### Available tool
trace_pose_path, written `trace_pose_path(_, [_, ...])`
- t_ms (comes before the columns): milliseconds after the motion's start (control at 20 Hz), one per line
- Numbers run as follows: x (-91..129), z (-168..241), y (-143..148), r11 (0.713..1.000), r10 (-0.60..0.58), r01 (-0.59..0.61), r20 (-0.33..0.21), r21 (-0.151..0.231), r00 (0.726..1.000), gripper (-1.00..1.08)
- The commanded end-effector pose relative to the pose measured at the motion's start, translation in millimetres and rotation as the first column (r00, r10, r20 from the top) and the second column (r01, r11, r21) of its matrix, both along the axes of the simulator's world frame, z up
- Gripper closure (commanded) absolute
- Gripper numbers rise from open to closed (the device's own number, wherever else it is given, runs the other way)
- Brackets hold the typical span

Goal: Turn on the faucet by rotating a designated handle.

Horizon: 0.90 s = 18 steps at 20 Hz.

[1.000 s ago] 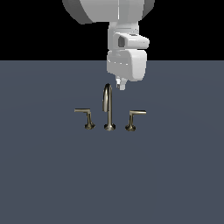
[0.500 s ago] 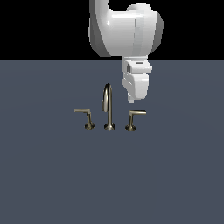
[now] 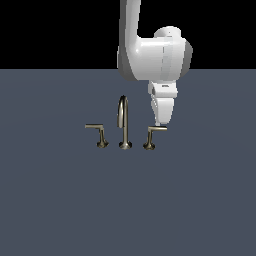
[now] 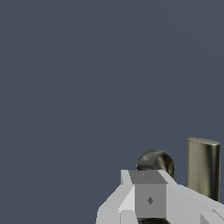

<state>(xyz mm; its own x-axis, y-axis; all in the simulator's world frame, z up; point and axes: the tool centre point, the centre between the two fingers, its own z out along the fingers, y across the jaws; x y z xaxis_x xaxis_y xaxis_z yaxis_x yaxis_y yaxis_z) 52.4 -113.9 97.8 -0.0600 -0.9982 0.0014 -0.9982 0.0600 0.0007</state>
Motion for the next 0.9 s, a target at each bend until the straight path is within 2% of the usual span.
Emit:
trace_pose_path(0, [2.6, -4.7, -4.8, 1.000, -0.023, 0.023, 0.001, 0.000, 1.000, 1.08])
trace_pose_path(400, [3.3, -6.8, -7.4, 0.999, -0.033, 0.033, 0.000, 0.001, 0.999, 1.08])
trace_pose_path(850, [-25.0, -6.8, -19.1, 0.999, -0.033, 0.033, 0.000, 0.001, 0.999, 1.08])
